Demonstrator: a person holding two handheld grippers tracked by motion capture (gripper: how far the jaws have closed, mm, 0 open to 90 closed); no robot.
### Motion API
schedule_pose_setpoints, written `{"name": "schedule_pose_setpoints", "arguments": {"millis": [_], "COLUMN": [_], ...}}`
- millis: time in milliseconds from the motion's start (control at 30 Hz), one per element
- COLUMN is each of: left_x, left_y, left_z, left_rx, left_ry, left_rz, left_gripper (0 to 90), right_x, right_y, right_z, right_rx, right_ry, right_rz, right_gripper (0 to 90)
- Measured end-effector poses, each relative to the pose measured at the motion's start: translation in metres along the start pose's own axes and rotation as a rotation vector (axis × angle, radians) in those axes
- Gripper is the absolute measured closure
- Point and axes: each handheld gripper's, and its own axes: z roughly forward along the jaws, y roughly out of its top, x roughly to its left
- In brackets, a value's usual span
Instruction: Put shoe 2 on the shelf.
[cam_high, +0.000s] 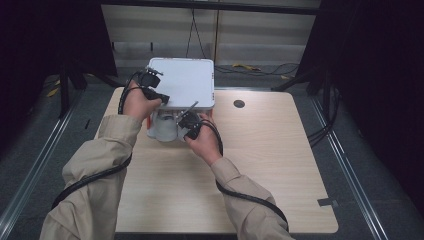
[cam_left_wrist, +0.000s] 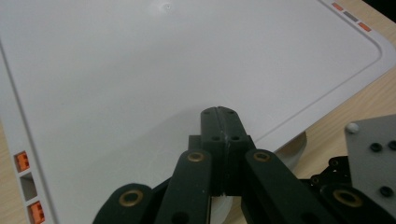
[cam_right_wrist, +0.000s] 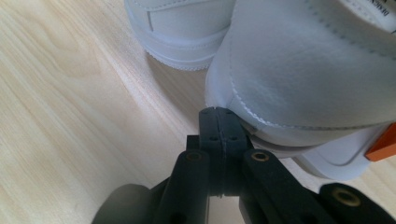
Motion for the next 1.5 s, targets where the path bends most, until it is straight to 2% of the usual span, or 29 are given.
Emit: {"name": "schedule_pose_setpoints", "arguments": {"millis": [33,67,100,133,200,267,333,400,467,567,667,733,900,1100,1200,1300,1400,1433,1500], "left_x": [0.0,0.001,0.003,0.003,0.003,0.002,-0.001,-0.003,-0.005,-0.008,-0.011,-0.012,-0.014,-0.016,-0.018,-0.019,-0.018,-0.019,-0.02], "left_y": [0.0,0.0,0.0,-0.001,-0.006,-0.013,-0.021,-0.031,-0.042,-0.061,-0.079,-0.091,-0.119,-0.155,-0.177,-0.197,-0.212,-0.217,-0.222], "left_z": [0.0,-0.001,-0.004,-0.007,-0.013,-0.02,-0.027,-0.031,-0.034,-0.036,-0.037,-0.037,-0.037,-0.037,-0.034,-0.029,-0.023,-0.022,-0.018], "left_rx": [-0.002,0.0,0.001,0.006,0.007,0.006,0.003,0.018,0.025,0.053,0.063,0.075,0.098,0.121,0.127,0.142,0.111,0.1,0.114], "left_ry": [-0.007,-0.02,-0.03,-0.018,-0.016,-0.024,-0.04,-0.06,-0.065,-0.081,-0.085,-0.086,-0.085,-0.085,-0.083,-0.096,-0.098,-0.1,-0.098], "left_rz": [-0.012,-0.027,-0.038,-0.026,-0.018,-0.024,-0.029,-0.039,-0.027,-0.025,-0.017,-0.016,-0.012,-0.015,-0.013,-0.016,-0.043,-0.055,-0.034], "left_gripper": [88.6,72.8,69.0,65.1,59.2,50.6,42.4,37.2,35.1,33.7,32.5,31.5,29.5,29.0,29.2,29.1,27.4,26.4,23.1], "right_x": [-0.001,-0.002,-0.003,-0.004,-0.007,-0.013,-0.019,-0.023,-0.025,-0.028,-0.032,-0.035,-0.039,-0.046,-0.049,-0.052,-0.056,-0.057,-0.057], "right_y": [-0.002,-0.006,-0.009,-0.014,-0.025,-0.038,-0.05,-0.061,-0.072,-0.084,-0.095,-0.101,-0.12,-0.149,-0.169,-0.192,-0.213,-0.219,-0.229], "right_z": [-0.002,-0.005,-0.008,-0.013,-0.024,-0.035,-0.046,-0.056,-0.064,-0.072,-0.08,-0.085,-0.094,-0.104,-0.108,-0.109,-0.109,-0.107,-0.101], "right_rx": [-0.004,-0.011,-0.01,-0.013,-0.024,-0.052,-0.048,-0.056,-0.074,-0.083,-0.114,-0.104,-0.116,-0.124,-0.155,-0.15,-0.159,-0.168,-0.162], "right_ry": [0.012,0.044,0.065,0.081,0.091,0.13,0.159,0.149,0.149,0.142,0.133,0.138,0.106,0.09,0.075,0.065,0.066,0.052,0.022], "right_rz": [0.001,0.022,0.035,0.04,0.039,0.057,0.065,0.046,0.051,0.041,0.036,0.062,0.062,0.088,0.121,0.15,0.218,0.234,0.24], "right_gripper": [82.3,76.8,77.8,76.5,66.5,58.0,50.8,44.4,38.8,35.3,31.5,29.3,28.2,26.8,26.2,22.7,20.0,20.3,20.2]}}
